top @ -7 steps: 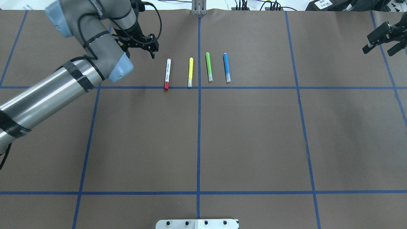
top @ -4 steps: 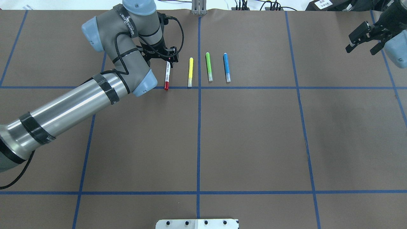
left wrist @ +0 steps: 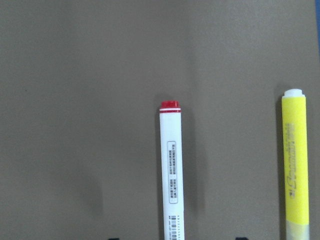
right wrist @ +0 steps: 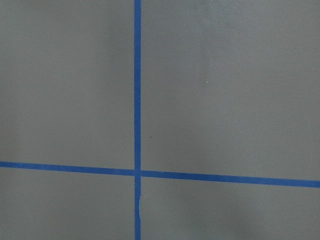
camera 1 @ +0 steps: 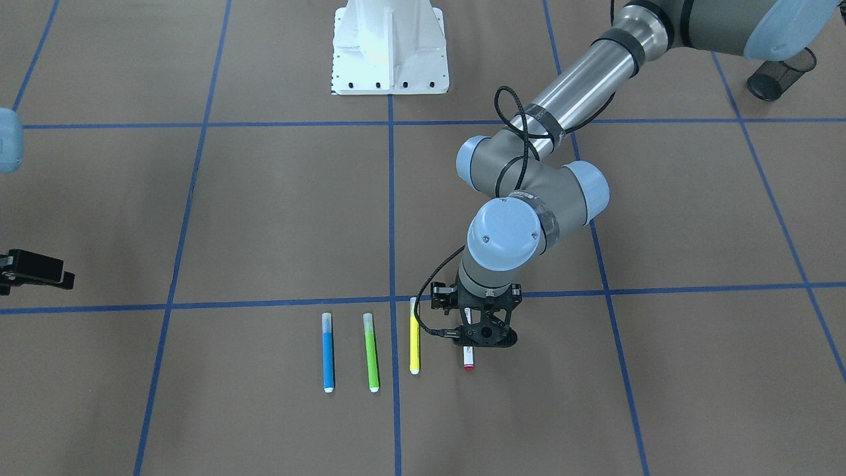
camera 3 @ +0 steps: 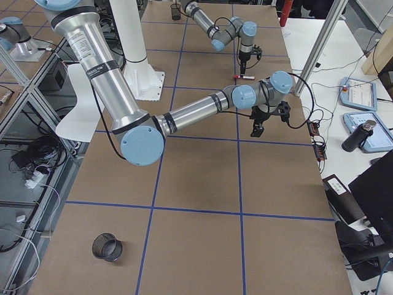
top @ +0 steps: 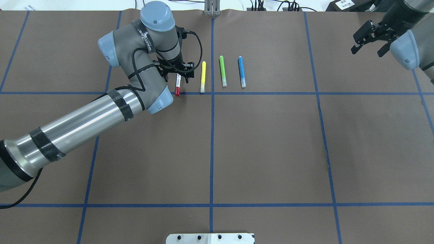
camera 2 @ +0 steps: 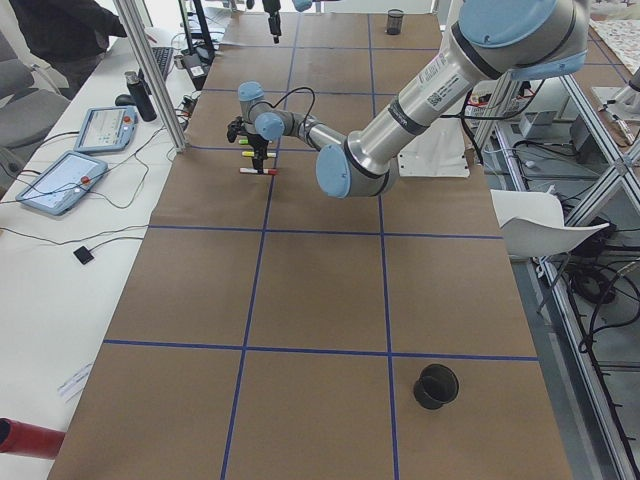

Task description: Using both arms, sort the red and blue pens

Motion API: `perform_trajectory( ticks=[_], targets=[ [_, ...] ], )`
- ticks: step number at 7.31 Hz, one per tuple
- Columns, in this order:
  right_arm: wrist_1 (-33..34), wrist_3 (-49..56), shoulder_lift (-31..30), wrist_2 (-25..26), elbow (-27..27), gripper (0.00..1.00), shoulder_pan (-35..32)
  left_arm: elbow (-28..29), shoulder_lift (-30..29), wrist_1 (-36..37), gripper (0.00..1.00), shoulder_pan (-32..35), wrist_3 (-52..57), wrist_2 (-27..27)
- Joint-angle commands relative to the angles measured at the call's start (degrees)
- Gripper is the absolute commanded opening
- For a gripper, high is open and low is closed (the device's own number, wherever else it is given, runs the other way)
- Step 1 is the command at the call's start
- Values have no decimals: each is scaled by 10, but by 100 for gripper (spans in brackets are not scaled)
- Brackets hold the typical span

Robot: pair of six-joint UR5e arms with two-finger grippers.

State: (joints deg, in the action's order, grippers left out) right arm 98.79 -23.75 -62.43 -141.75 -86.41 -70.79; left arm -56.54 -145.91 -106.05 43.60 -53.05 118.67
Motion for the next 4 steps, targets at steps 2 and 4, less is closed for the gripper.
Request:
perform_trajectory(
  ticks=[2,4],
  targets=[
    [0,-21,13,2,3,100,14,12,1,-14,65,-7,-10,-1],
    [-1,-22,17,2,4,100,17,13,1,-13,57,-10,-10,0]
  ],
)
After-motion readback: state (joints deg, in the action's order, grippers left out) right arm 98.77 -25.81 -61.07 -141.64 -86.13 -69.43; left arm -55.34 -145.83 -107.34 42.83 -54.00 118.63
